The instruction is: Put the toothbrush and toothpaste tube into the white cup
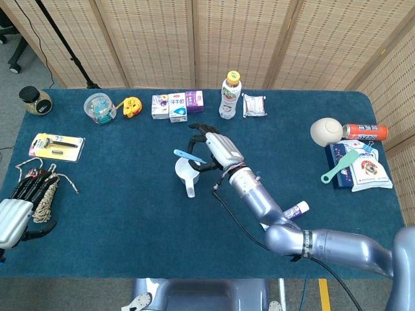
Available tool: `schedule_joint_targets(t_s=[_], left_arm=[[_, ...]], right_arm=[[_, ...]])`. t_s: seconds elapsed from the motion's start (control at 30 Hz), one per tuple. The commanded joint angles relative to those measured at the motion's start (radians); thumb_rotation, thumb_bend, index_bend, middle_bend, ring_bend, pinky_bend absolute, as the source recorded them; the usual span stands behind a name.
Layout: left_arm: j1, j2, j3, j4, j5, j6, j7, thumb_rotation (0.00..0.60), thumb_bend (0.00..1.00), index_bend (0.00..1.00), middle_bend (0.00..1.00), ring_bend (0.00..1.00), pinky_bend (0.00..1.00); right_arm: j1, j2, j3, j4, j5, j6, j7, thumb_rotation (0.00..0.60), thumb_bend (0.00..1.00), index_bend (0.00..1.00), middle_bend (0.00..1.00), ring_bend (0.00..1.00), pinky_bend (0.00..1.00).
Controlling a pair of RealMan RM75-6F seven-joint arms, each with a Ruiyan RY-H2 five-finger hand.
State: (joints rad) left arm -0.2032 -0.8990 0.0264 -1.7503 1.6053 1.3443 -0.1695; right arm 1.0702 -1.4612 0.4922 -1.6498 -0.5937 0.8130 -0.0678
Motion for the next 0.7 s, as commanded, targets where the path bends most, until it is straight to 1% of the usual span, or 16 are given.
schedule_joint_targets(t_s=[0.03,0.4,0.7], left_arm=[[0.000,0.001,0.002,0.001,0.003,-0.002,-0.001,0.600,0.24,0.00,0.00,0.00,0.00],[-0.003,0.003,0.006,0.005,0.011,-0.003,-0.009,0.600,0.24,0.00,0.00,0.00,0.00],[-0.004,0.011,0.009,0.014,0.019,0.003,-0.037,0.600,0.24,0.00,0.00,0.00,0.00]], right_arm=[[0.034,-0.029,0.012,0.013,0.037,0.023,-0.015,0.600,0.43,0.54,0.11,0.00,0.00],[0.133,-0.118,0.036,0.083,0.158,0.060,-0.044,0.600,0.43,0.54,0.11,0.00,0.00],[0.152,-0.166,0.021,0.112,0.184,0.067,-0.045,0.600,0.43,0.54,0.11,0.00,0.00]])
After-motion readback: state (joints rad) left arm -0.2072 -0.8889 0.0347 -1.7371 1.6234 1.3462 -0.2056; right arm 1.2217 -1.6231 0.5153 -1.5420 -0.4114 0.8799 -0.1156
